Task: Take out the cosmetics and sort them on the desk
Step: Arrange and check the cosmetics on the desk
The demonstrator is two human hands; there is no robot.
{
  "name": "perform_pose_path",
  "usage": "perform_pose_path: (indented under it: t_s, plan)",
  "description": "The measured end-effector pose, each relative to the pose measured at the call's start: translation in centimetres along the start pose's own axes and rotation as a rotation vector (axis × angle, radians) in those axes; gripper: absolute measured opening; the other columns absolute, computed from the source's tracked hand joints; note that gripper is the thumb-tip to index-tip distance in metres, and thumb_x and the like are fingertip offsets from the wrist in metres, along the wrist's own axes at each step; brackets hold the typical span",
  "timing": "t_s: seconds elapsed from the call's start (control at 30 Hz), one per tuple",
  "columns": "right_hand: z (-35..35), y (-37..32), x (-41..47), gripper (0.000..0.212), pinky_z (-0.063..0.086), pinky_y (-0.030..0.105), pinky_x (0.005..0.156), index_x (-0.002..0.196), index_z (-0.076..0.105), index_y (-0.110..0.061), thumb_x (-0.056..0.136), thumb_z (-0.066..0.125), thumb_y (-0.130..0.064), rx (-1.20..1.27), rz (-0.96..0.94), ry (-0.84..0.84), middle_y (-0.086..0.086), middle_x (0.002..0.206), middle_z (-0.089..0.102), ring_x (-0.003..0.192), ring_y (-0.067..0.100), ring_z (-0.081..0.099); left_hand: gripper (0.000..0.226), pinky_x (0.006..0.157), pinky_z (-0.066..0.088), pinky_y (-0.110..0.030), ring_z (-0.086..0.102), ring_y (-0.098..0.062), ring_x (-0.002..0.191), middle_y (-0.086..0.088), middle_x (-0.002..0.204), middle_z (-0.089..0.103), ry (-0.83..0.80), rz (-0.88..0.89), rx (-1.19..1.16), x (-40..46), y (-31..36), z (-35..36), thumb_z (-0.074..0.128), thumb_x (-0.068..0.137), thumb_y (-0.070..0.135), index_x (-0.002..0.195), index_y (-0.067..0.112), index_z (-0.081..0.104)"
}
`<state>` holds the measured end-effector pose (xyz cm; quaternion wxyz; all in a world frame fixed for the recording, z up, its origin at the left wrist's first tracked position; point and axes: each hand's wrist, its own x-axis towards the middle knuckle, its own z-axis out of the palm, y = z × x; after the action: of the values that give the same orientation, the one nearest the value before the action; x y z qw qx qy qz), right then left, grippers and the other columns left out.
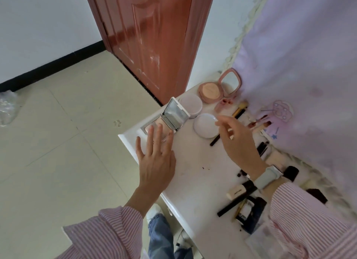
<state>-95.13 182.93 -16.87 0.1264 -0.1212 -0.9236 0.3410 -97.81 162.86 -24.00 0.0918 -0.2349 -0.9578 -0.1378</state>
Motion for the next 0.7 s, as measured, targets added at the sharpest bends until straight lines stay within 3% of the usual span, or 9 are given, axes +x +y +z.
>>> perform_pose_path:
  t_s: [0.13, 0.2, 0.37, 0.47, 0.57, 0.7]
  plan:
    - [-3.9, 4.8, -4.9, 0.023, 0.044, 0.023, 0.083, 0.107, 0.063, -0.009, 0.091, 0.048, -0.003, -0.172, 0.114, -0.128, 0.002, 0.099, 0.061, 0.093, 0.016, 0.054, 0.048, 0.104, 0.024, -0.060, 0.034, -0.035, 0.134, -0.016, 0.144, 0.040, -0.059, 0.044, -0.073, -2.8, 4.6, -0.3, 0.037, 0.087, 0.023, 0.134, 0.014, 0.041]
    - [-5.1, 6.8, -6.2, 0.023, 0.038, 0.024, 0.086, 0.108, 0.063, -0.010, 0.092, 0.047, -0.005, -0.285, 0.123, -0.219, 0.003, 0.102, 0.057, 0.098, 0.019, 0.050, 0.047, 0.104, 0.026, -0.061, 0.035, -0.035, 0.133, -0.015, 0.143, 0.040, -0.143, 0.036, -0.077, -4.0, 6.7, 0.0, 0.041, 0.088, 0.023, 0.133, 0.013, 0.046]
    - [-6.9, 9.0, -6.4, 0.019, 0.044, 0.043, 0.079, 0.103, 0.066, -0.004, 0.086, 0.056, -0.004, -0.544, -0.083, -0.345, 0.015, 0.099, 0.060, 0.093, 0.033, 0.052, 0.045, 0.110, 0.014, -0.057, 0.029, -0.032, 0.137, -0.012, 0.146, 0.038, -0.242, -0.072, -0.032, -5.8, 8.8, 0.9, 0.036, 0.093, 0.028, 0.135, 0.015, 0.046]
    - [-6.6, 9.0, -5.9, 0.020, 0.042, 0.043, 0.077, 0.104, 0.065, -0.006, 0.085, 0.058, -0.010, -0.635, -0.225, -0.430, 0.014, 0.102, 0.059, 0.095, 0.033, 0.051, 0.044, 0.111, 0.014, -0.057, 0.027, -0.031, 0.138, -0.011, 0.147, 0.035, -0.230, -0.087, -0.027, -5.9, 8.9, 1.1, 0.042, 0.094, 0.027, 0.137, 0.015, 0.044]
    - [-5.6, 8.8, -5.3, 0.026, 0.036, 0.035, 0.085, 0.115, 0.056, -0.015, 0.091, 0.048, -0.019, -0.672, -0.333, -0.555, 0.005, 0.116, 0.051, 0.106, 0.023, 0.042, 0.049, 0.111, 0.015, -0.057, 0.028, -0.031, 0.138, -0.012, 0.146, 0.037, -0.237, -0.083, -0.002, -5.9, 9.0, 1.1, 0.029, 0.092, 0.032, 0.136, 0.015, 0.044]
    - [-4.9, 8.3, -4.5, 0.022, 0.032, 0.029, 0.078, 0.113, 0.046, -0.015, 0.092, 0.042, -0.016, -0.816, -0.456, -0.652, 0.003, 0.116, 0.045, 0.106, 0.020, 0.039, 0.052, 0.112, 0.013, -0.054, 0.026, -0.029, 0.139, -0.010, 0.147, 0.035, -0.247, -0.095, 0.007, -6.0, 8.9, 1.3, 0.024, 0.092, 0.035, 0.137, 0.017, 0.042]
